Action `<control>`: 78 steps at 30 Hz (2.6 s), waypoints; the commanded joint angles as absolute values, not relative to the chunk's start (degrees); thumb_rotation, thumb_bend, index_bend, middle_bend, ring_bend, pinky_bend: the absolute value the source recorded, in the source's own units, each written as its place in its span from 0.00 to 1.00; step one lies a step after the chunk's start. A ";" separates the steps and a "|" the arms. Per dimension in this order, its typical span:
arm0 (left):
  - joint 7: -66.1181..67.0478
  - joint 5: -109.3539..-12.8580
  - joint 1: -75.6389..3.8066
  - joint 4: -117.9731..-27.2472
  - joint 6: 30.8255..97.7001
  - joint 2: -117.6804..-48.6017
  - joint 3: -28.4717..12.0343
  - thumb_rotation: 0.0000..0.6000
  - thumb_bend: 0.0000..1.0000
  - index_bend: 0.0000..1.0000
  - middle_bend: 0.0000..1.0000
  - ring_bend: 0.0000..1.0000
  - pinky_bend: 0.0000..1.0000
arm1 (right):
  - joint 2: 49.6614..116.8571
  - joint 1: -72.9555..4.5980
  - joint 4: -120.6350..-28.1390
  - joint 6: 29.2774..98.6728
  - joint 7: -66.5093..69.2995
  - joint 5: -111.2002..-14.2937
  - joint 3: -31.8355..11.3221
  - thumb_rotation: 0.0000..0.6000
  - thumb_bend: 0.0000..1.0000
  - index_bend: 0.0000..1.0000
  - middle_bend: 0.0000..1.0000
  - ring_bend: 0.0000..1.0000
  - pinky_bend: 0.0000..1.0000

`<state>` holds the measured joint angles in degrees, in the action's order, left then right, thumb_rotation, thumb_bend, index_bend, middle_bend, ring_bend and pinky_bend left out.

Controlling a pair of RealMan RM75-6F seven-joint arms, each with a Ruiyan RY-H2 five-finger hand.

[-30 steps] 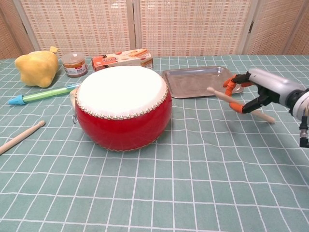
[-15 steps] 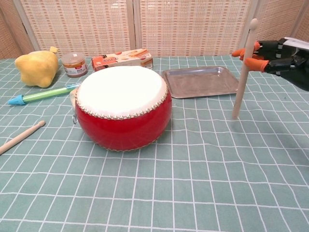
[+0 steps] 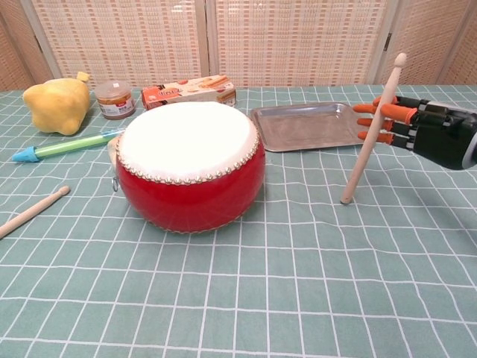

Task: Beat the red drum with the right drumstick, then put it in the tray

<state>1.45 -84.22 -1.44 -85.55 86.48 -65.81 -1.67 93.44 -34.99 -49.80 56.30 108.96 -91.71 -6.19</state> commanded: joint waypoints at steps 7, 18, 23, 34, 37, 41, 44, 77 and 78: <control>0.82 -84.32 -1.36 -84.89 86.41 -66.03 -1.55 1.00 0.25 0.00 0.00 0.00 0.00 | 97.67 -36.37 -41.12 60.85 120.64 -94.14 -2.01 1.00 0.52 0.57 0.28 0.22 0.26; 0.73 -84.60 -1.45 -84.62 86.22 -66.17 -1.41 1.00 0.25 0.00 0.00 0.00 0.00 | 98.49 -36.38 -38.43 64.17 123.63 -94.86 0.49 1.00 0.31 0.55 0.29 0.25 0.33; 0.66 -84.56 -1.36 -84.60 86.17 -66.10 -1.32 1.00 0.25 0.00 0.00 0.00 0.00 | 98.92 -36.51 -37.35 64.35 124.83 -94.31 0.87 1.00 0.25 0.55 0.30 0.26 0.35; 1.02 -84.48 -1.45 -84.73 85.89 -66.12 -1.29 1.00 0.25 0.00 0.00 0.00 0.00 | 100.58 -37.09 -35.72 64.17 124.23 -94.99 2.92 0.98 0.24 0.57 0.31 0.29 0.37; 0.91 -84.27 -1.40 -84.64 85.75 -66.15 -1.29 1.00 0.25 0.00 0.00 0.00 0.00 | 100.89 -37.29 -35.90 64.38 123.61 -95.47 3.61 0.98 0.24 0.58 0.32 0.29 0.37; 0.70 -84.26 -1.40 -84.39 85.64 -66.31 -1.25 1.00 0.25 0.00 0.00 0.00 0.00 | 101.43 -37.52 -36.09 64.17 122.63 -95.93 4.50 0.98 0.24 0.58 0.32 0.29 0.37; 0.51 -84.23 -1.39 -84.14 85.56 -66.40 -1.22 1.00 0.25 0.00 0.00 0.00 0.00 | 101.99 -37.69 -36.05 63.58 122.19 -95.85 4.87 0.98 0.24 0.58 0.33 0.29 0.37; -2.22 -83.55 -1.49 -81.56 83.89 -67.44 -0.93 1.00 0.25 0.00 0.00 0.00 0.00 | 107.27 -39.87 -36.68 58.69 111.74 -93.13 4.02 0.97 0.24 0.89 0.83 0.95 1.00; -2.27 -83.54 -1.47 -81.47 83.92 -67.47 -0.94 1.00 0.25 0.00 0.00 0.00 0.00 | 107.29 -39.76 -36.99 58.80 110.81 -92.76 3.66 0.97 0.24 0.93 0.86 0.98 1.00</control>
